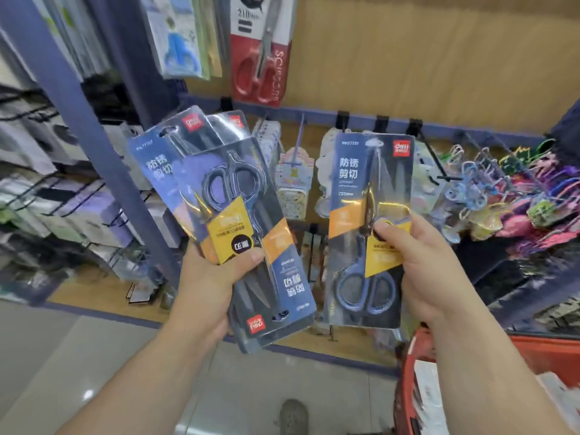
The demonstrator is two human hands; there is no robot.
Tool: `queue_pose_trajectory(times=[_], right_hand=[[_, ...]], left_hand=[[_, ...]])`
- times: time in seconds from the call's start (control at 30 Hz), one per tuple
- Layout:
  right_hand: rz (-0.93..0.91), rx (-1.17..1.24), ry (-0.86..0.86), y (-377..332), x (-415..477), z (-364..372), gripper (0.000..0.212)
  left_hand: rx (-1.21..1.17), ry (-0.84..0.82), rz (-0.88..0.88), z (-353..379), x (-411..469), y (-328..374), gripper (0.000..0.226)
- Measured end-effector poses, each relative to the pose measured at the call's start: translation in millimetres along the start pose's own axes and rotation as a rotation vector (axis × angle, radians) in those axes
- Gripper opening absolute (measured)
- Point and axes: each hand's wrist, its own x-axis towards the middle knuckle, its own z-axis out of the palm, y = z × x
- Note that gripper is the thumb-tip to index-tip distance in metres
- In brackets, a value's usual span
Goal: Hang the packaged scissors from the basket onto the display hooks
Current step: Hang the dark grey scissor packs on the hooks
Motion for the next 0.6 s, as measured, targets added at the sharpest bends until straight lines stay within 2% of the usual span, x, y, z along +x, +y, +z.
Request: queue_pose_trajectory(times=[0.17,0.23,0.33,0.5,0.6], right_hand=[[-0.033,-0.042,-0.032,-4,44,12,0.018],[-0.054,-0.047,-0.059,-9,63,18,0.015],[-0.091,-0.030,-0.119,-16,87,24,0.015],[-0.155,-0.062,-0.151,-29,117,25,0.014],[-0.220,-0.077,-0.148,-44,129,25,0.016]], left_hand=[[0.052,0.042,0.142,16,29,19,0.060],[0.062,0.042,0.178,25,40,27,0.049],[0.051,0.058,0.229,40,53,39,0.046],[-0.007,0.080,0.274,55,75,51,0.028],[-0.026,0.089,0.298,61,87,57,0.039]])
